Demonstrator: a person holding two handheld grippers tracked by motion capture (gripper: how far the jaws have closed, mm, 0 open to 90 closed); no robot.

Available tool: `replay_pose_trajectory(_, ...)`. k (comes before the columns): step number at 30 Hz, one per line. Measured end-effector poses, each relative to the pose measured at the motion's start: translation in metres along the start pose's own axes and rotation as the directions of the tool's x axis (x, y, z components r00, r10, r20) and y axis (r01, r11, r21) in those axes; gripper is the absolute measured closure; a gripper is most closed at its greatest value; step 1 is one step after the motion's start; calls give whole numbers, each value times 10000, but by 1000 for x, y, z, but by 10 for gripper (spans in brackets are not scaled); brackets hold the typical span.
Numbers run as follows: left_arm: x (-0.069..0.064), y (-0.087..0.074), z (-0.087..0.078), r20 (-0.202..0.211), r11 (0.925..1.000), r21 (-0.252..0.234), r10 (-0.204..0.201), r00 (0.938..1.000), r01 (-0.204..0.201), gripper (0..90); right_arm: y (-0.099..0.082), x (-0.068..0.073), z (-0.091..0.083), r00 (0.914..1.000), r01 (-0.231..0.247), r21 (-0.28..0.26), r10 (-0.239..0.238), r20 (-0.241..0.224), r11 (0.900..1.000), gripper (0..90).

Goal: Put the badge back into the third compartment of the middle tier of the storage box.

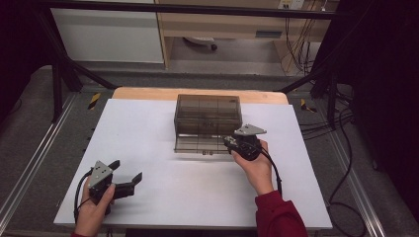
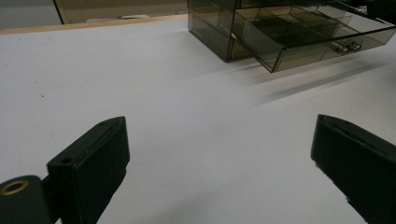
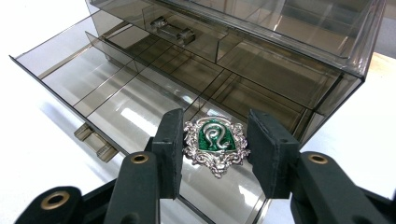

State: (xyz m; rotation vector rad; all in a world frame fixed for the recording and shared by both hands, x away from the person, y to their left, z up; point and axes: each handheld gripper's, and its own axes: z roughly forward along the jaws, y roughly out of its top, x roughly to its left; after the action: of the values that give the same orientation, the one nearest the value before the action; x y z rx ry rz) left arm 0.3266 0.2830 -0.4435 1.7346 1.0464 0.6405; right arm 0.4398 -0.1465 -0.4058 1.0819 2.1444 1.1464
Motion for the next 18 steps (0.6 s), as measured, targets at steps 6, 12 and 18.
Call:
replay_pose_trajectory(6,-1,1,0,40,10000,-30,19,10000,-18,49,0,0,1,10000,-22,72,23,-14,10000,575)
replay_pose_trajectory(12,-1,1,0,57,10000,-12,54,10000,-54,49,1,-1,-1,9996,-261,-151,263,109,9995,503)
replay_pose_trajectory(18,-1,1,0,60,10000,-54,40,10000,-40,49,5,-4,-13,9995,-308,-613,315,99,9976,522)
